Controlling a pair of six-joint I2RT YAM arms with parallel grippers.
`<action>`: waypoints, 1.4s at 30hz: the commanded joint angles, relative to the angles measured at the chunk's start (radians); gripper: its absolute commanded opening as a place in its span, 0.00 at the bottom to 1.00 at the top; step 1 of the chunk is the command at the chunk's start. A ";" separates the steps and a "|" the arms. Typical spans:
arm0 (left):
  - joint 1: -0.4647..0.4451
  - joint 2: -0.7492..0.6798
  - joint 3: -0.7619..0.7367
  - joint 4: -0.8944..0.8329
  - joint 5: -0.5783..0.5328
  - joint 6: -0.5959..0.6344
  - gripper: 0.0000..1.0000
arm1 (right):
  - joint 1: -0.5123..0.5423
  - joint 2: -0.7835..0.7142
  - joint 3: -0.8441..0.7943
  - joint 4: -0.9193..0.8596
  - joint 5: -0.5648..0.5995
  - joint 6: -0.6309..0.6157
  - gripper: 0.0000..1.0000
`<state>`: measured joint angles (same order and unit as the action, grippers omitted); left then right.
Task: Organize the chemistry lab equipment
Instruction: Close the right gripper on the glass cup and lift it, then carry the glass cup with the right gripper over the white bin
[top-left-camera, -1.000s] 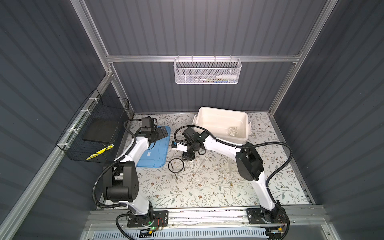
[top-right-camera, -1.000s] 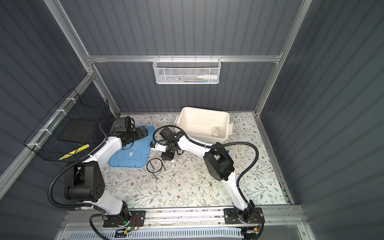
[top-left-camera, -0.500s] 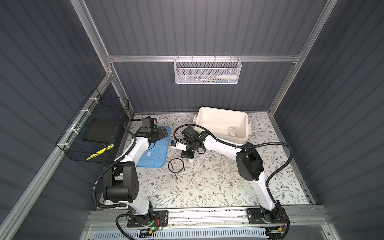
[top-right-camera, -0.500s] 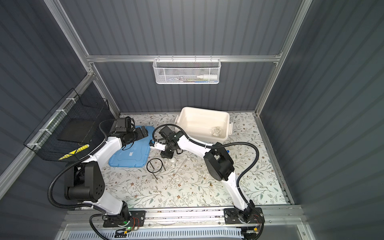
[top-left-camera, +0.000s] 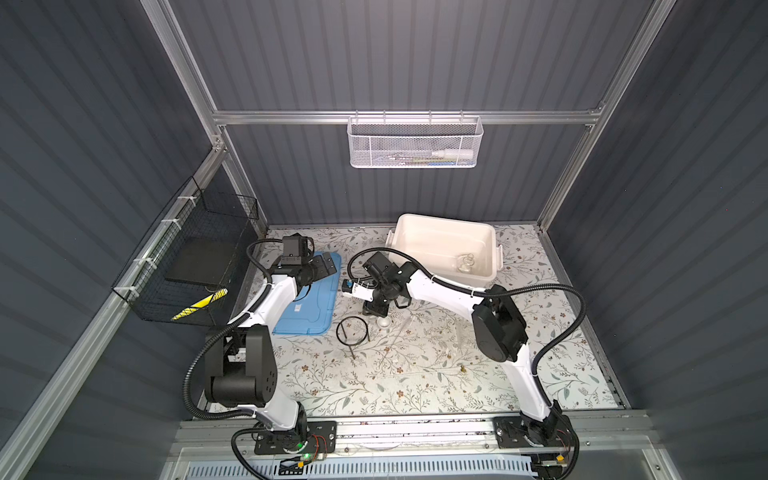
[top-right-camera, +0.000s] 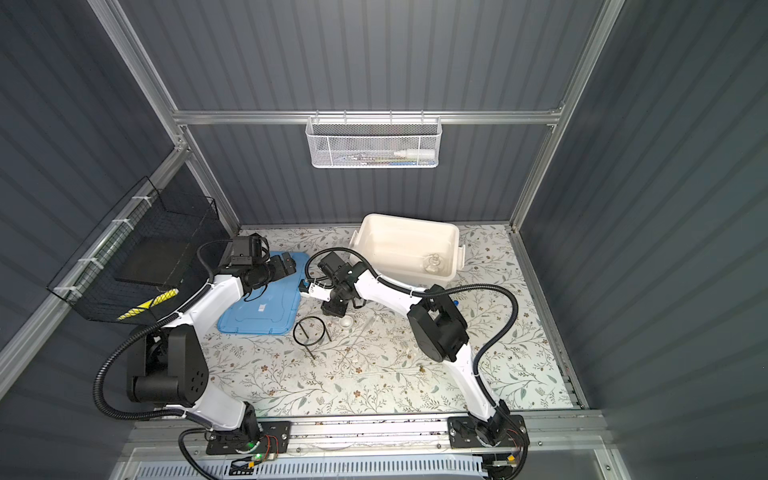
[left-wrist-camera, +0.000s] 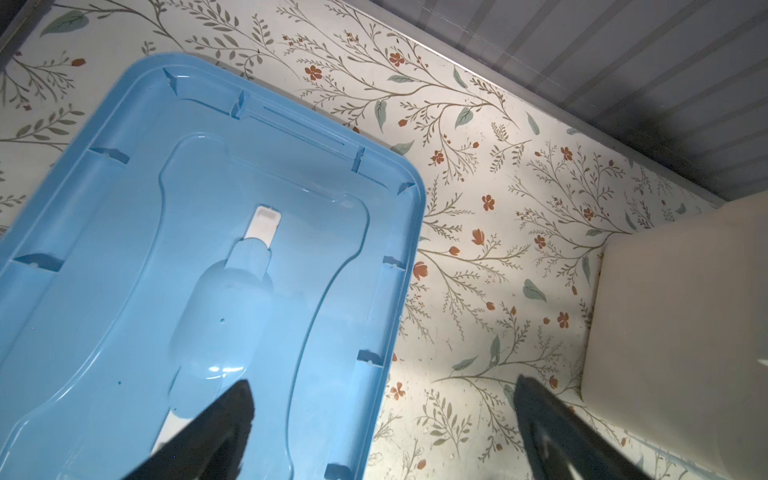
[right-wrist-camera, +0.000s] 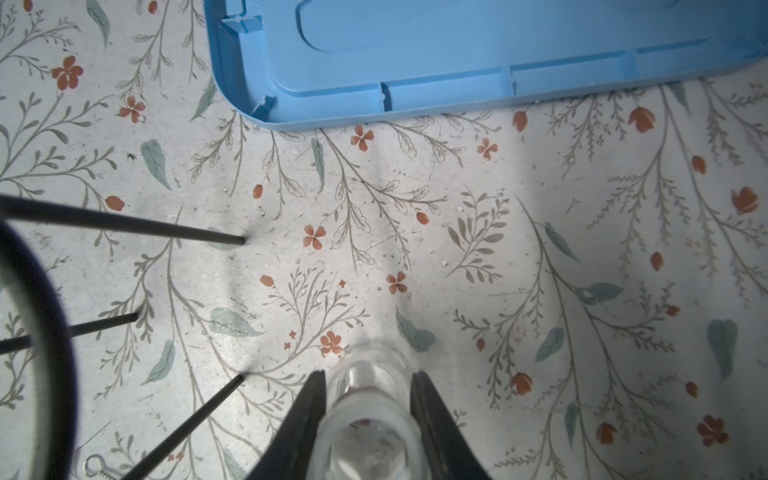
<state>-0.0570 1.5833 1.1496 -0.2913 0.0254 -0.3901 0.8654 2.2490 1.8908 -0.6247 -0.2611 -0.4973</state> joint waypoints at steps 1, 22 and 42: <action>0.006 -0.023 -0.014 0.005 0.018 -0.013 1.00 | 0.004 -0.026 0.016 -0.013 0.012 0.014 0.30; 0.006 -0.022 -0.019 0.011 0.026 -0.019 1.00 | -0.024 -0.098 0.051 0.071 0.031 0.127 0.31; 0.006 -0.005 -0.011 0.024 0.066 -0.027 1.00 | -0.123 -0.200 0.286 -0.159 0.042 0.137 0.30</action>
<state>-0.0570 1.5833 1.1378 -0.2829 0.0685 -0.4049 0.7677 2.1014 2.1368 -0.7246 -0.2165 -0.3695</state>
